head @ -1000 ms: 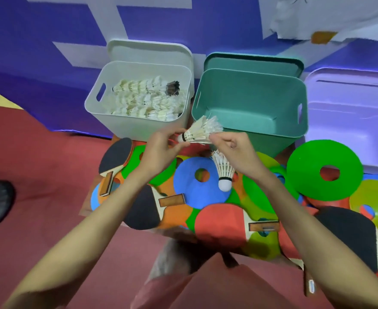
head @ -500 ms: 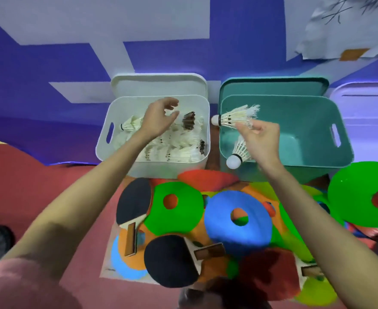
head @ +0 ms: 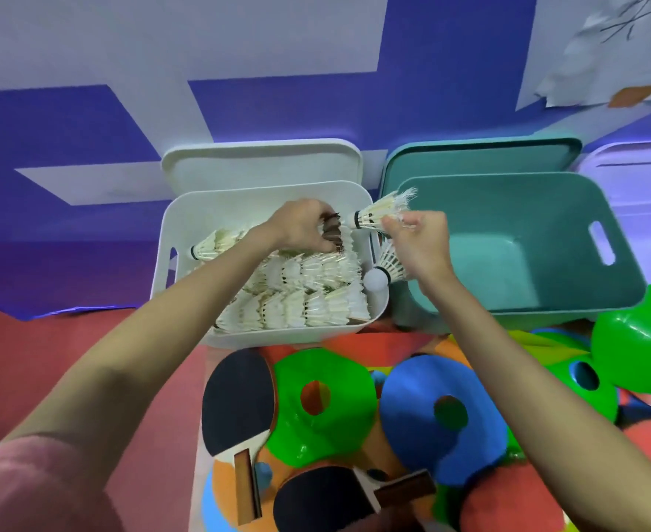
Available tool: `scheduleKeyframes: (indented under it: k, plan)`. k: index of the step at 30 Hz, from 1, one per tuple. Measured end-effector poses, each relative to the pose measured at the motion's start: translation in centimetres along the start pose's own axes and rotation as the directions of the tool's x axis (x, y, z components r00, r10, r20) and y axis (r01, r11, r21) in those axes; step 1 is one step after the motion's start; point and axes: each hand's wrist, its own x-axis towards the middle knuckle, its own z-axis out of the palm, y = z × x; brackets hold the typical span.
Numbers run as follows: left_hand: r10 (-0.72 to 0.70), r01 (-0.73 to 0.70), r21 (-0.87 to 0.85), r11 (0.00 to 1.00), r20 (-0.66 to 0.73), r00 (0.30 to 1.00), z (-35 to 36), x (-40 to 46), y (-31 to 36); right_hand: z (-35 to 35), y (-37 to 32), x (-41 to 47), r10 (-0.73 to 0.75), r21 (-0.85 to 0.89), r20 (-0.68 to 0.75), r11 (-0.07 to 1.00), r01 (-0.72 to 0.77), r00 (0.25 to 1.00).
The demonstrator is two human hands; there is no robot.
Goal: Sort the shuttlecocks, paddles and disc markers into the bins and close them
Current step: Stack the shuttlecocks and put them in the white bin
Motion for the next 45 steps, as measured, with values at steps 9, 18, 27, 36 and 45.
scheduleKeyframes:
  k: [9, 18, 27, 36, 45]
  plan:
    - [0.064, -0.085, -0.118, 0.989, -0.172, 0.983, -1.5, -1.9, -1.0, 3.6, -2.0, 0.0, -0.066, -0.067, 0.136, 0.995, 0.076, 0.988]
    - [0.046, -0.053, -0.067, 0.996, -0.106, 0.993, -1.3, -0.5, -1.2, 5.7, -3.4, 2.7, 0.420, 0.138, 0.285, 0.872, -0.470, 0.862]
    - [0.071, -0.071, -0.033, 0.997, -0.007, 0.997, 0.1, 0.8, -1.4, 1.9, -5.2, 3.2, 0.285, -0.256, 0.265, 0.942, -0.217, 0.921]
    - [0.307, -0.362, -0.063, 0.930, -0.411, 0.859, -0.2, -4.2, 0.6, -2.9, -2.6, -0.4, 0.086, 0.104, 0.138, 0.989, -0.101, 0.987]
    - [0.311, -0.314, -0.145, 0.938, -0.047, 0.949, 0.4, -6.3, 2.4, -4.4, -2.4, -3.7, -0.208, -0.442, 0.310, 0.832, 0.334, 0.928]
